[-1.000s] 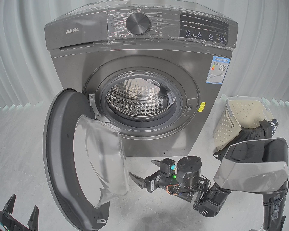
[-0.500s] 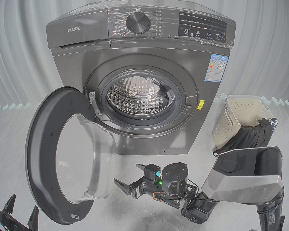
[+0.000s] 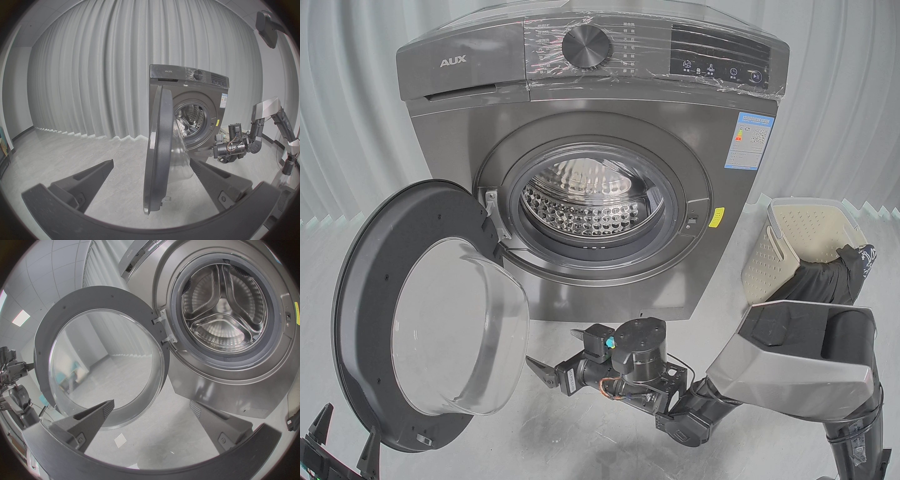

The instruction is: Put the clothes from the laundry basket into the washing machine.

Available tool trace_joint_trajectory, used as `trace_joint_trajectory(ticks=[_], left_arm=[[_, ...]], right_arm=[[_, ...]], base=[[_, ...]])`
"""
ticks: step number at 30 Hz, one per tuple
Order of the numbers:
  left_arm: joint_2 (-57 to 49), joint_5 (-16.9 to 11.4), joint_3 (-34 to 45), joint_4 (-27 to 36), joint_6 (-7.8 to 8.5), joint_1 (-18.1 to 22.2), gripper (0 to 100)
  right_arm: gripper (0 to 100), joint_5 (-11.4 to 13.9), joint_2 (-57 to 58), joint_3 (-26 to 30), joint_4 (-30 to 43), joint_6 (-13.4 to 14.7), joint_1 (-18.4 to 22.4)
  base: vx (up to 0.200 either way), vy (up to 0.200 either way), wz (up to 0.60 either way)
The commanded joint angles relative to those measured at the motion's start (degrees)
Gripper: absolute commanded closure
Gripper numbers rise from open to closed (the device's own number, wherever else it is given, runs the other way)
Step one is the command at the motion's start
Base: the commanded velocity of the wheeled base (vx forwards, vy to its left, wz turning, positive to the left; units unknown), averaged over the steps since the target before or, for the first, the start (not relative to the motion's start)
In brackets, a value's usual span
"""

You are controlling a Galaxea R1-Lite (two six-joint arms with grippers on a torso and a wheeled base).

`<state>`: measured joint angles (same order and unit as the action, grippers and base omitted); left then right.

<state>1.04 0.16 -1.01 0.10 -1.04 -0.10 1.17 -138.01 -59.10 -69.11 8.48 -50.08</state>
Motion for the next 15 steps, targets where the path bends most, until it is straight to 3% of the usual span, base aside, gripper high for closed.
trace_joint_trajectory(ticks=[1, 10, 14, 15], left_arm=[[-0.86, -0.07, 0.92, 0.08, -0.02, 0.01, 0], [-0.86, 0.02, 0.92, -0.01, -0.02, 0.01, 0], [-0.86, 0.02, 0.92, -0.01, -0.02, 0.01, 0], [-0.86, 0.02, 0.92, -0.01, -0.02, 0.01, 0]], right_arm=[[0, -0.56, -4.81, -7.17, 1.08, 0.48, -0.99], [0, -2.14, -10.09, -15.26, 0.91, 1.01, -2.57], [0, -6.09, -10.61, -21.67, 0.64, 6.19, -3.89], [0, -6.09, -10.61, -21.67, 0.64, 6.19, -3.89]], base=[[0.0, 0.0, 0.0], [0.0, 0.0, 0.0], [0.0, 0.0, 0.0], [0.0, 0.0, 0.0]])
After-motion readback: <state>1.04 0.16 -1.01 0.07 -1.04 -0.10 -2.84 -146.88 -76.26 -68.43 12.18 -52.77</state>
